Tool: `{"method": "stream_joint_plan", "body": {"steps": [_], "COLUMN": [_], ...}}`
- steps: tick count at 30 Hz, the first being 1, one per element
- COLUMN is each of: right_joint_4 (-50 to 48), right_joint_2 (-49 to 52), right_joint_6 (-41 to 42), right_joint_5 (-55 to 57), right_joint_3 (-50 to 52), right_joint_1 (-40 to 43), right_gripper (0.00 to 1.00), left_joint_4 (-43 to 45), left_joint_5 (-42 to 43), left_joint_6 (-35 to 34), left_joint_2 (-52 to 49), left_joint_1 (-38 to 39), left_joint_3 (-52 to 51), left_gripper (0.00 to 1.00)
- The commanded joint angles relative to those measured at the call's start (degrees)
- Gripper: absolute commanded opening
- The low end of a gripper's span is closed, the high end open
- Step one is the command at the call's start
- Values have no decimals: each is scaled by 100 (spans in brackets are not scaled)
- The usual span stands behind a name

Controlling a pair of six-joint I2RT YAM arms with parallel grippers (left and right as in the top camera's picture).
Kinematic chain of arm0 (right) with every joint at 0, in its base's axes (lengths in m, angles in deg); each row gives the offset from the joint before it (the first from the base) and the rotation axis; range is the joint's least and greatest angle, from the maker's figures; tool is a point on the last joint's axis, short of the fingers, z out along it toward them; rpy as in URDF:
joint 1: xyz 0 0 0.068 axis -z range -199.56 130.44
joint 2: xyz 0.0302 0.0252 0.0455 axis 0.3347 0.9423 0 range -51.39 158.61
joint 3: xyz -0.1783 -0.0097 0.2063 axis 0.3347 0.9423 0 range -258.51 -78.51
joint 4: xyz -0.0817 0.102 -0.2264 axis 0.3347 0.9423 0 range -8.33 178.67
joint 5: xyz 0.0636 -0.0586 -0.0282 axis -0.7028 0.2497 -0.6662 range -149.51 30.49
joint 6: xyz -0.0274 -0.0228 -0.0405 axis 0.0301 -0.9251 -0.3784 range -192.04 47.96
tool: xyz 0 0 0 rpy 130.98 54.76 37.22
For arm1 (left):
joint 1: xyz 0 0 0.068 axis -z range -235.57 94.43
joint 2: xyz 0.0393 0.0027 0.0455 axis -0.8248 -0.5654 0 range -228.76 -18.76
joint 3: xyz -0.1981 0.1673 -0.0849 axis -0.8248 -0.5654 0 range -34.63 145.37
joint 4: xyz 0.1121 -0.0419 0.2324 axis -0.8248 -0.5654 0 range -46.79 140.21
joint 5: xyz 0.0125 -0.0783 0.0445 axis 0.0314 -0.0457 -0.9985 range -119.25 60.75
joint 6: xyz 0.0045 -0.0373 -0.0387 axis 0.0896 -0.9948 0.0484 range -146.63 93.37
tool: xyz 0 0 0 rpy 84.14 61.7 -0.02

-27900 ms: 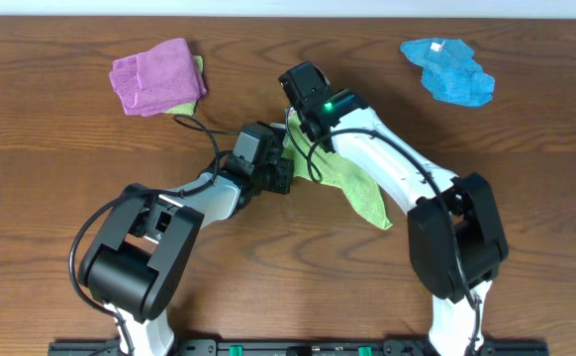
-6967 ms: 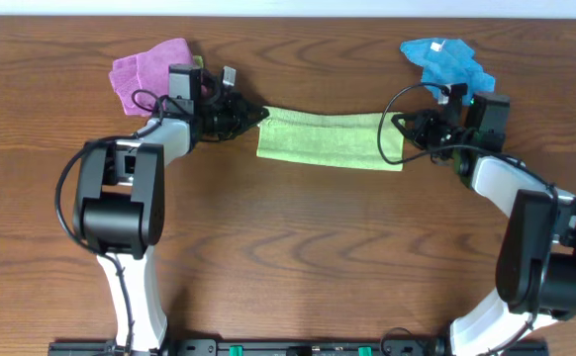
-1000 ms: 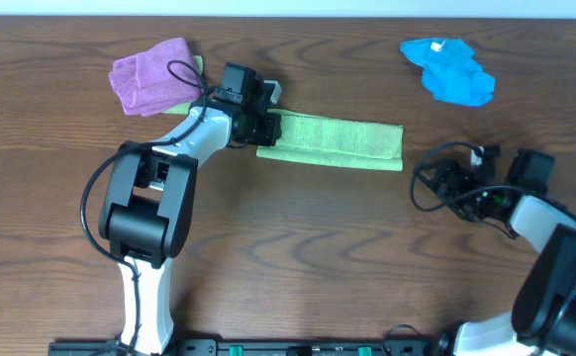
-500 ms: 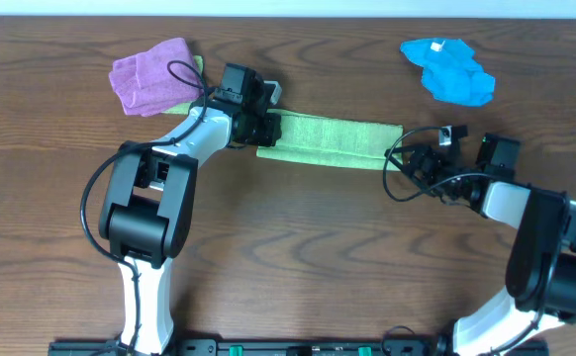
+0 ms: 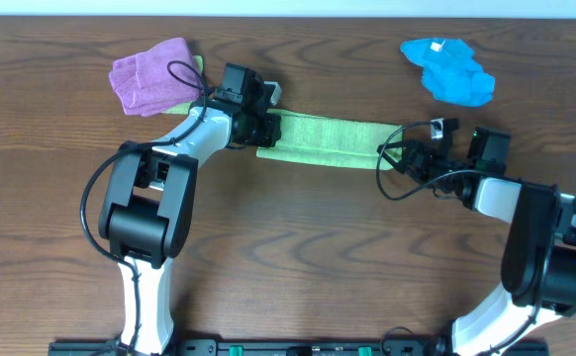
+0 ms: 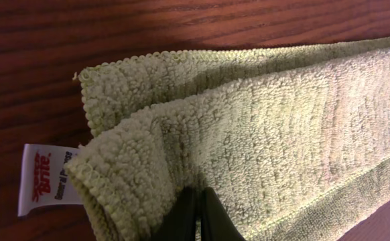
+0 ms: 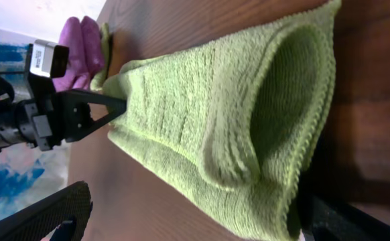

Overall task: Fold the cloth
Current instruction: 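Move the right gripper to the strip's right end and grasp it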

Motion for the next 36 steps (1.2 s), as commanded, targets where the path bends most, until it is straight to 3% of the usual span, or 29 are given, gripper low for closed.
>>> {"method": "stream_joint_plan", "body": {"steps": [1,8,19,23,24,25,29,31,33,36], "right_joint_4": [105,26,17,107,127,127,107,107,111,111], "right_joint_2": [323,748,1021,1021,1021,1021,1021,1021,1021,1021], "right_joint_6": [-61,98,407,404,402,402,402,404,407,470], "right_joint_5": [1025,1069,929,933,938,942,1025,1021,1016,955], "right_joint_3": [33,-201,-404,-404,-404,-404,-420,-450,-494,-603], "right_joint_1": [-94,-214,-450,-450,-446,-439,-415,-415,-417,-420], "right_gripper": [99,99,86,69,50,41,23,9,2,1], "left_joint_4": [-39,-39,-42,-37,-37,-39,-39,-39,-42,-44], "left_joint_5": [-37,-37,-39,-39,-39,-39,-39,-39,-39,-39], "left_joint_6": [85,83,83,83,83,83,83,85,85,85], "left_joint_2": [-72,-72,-72,-72,-72,-72,-72,-72,-72,-72], "left_joint_1": [4,4,4,4,4,4,4,4,4,4], "left_joint_3": [-7,-7,-7,-7,-7,-7,-7,-7,-7,-7], "left_gripper": [6,6,6,6,6,6,6,6,6,6]}}
